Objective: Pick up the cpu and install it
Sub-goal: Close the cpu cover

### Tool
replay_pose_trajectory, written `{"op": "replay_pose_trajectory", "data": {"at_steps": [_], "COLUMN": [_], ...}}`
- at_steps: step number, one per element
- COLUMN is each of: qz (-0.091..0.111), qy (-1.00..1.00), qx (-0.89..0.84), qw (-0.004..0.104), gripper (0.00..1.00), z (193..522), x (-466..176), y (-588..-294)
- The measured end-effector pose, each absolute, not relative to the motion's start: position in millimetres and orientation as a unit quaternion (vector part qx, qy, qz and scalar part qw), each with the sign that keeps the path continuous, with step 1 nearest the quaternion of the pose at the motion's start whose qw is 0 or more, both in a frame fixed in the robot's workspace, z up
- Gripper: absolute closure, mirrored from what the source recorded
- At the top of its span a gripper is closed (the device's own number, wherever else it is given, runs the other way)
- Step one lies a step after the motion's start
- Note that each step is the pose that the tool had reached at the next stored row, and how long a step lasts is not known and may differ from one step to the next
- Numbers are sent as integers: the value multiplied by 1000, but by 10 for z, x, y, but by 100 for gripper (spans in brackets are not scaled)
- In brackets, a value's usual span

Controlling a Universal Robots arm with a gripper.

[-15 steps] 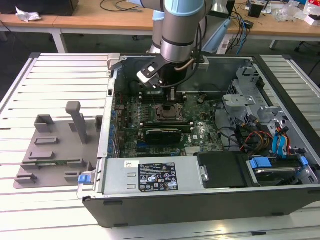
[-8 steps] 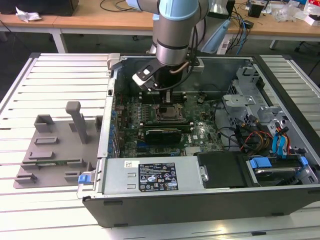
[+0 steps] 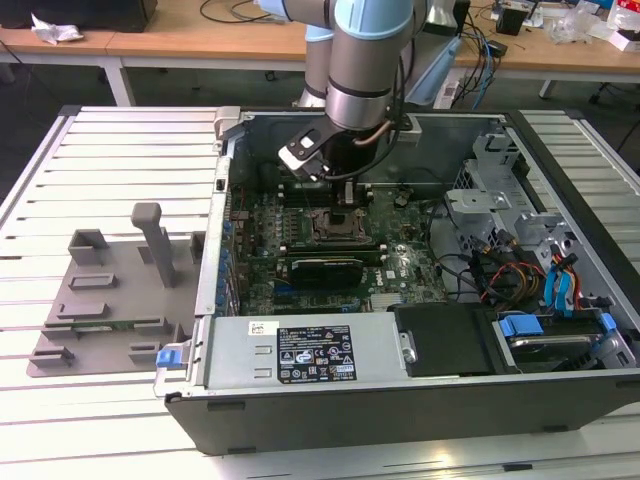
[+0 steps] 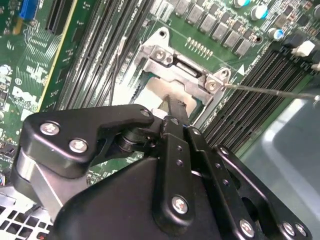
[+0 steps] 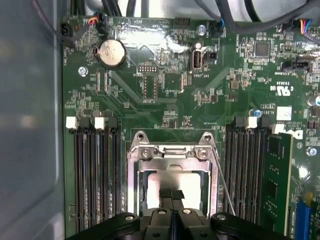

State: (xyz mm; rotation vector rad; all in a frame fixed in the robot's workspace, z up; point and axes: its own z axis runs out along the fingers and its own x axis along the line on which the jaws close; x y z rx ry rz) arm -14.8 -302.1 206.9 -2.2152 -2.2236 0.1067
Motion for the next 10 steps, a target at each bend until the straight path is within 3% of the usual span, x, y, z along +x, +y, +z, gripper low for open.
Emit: {"op": "replay_pose_trajectory", "data": {"at_steps": [10], "qz": [34], "qy": [-708], "qx": [-705], "qw": [1], "gripper": [89], "z": [2143], "x": [-12], "y": [-3021]}}
